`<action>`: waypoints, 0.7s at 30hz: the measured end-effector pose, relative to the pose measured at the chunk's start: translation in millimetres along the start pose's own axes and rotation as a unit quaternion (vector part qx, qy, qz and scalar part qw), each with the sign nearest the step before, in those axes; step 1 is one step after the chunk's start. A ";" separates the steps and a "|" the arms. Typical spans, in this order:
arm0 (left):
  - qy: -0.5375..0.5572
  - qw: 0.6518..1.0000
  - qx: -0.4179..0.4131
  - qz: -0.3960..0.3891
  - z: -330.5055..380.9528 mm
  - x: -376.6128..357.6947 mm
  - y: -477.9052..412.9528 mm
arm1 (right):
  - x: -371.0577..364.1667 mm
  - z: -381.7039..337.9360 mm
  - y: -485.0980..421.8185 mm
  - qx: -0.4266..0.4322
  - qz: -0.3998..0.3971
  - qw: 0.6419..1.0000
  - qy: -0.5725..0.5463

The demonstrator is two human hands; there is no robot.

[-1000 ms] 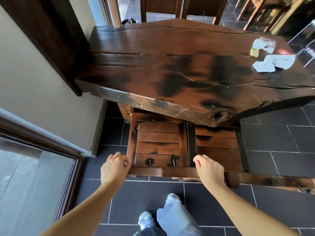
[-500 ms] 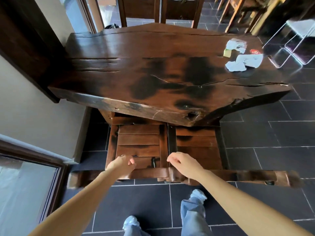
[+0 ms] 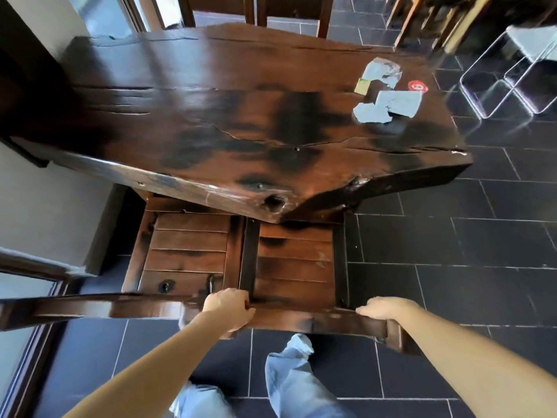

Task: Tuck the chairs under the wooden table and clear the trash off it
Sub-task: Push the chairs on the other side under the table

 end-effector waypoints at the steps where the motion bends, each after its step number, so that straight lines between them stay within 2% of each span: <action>1: -0.013 1.000 0.011 0.026 2.1 0.5 1.9 | 1.9 2.1 0.4 0.001 -0.018 1.000 0.001; 4: -0.023 0.996 0.036 0.082 6.4 -0.5 4.3 | 2.2 13.5 1.7 0.022 -0.067 0.997 -0.044; 7: -0.031 0.993 0.056 0.101 5.9 3.3 6.8 | -6.6 19.9 1.9 0.058 -0.090 0.990 -0.091; 12: -0.052 0.990 0.065 0.117 5.1 1.6 6.3 | -19.2 22.7 12.0 0.061 -0.053 0.993 -0.087; 15: -0.054 0.989 0.058 0.127 2.5 3.0 5.1 | -33.9 27.5 27.0 0.055 -0.023 0.990 -0.131; 17: -0.051 0.989 0.047 0.134 3.7 0.7 5.9 | -40.7 30.7 42.0 0.049 0.051 0.983 -0.167; 18: -0.049 0.988 0.042 0.137 4.0 0.0 6.3 | -42.3 31.6 51.6 0.043 0.122 0.974 -0.184; 19: -0.050 0.988 0.037 0.142 3.2 0.0 5.7 | -47.1 33.3 62.6 0.033 0.214 0.953 -0.212; 21: -0.054 0.987 0.031 0.147 -0.4 0.8 2.5 | -67.2 34.5 91.3 0.031 0.403 0.873 -0.271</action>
Point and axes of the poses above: each hand's wrist, its own y-axis away from the middle knuckle, its own x-axis out of the back of the hand, z = x × y, the point moved 6 cm from there along -y, towards the middle knuckle, and after that the axes turned 1 degree about -z, right-handed, at the moved point
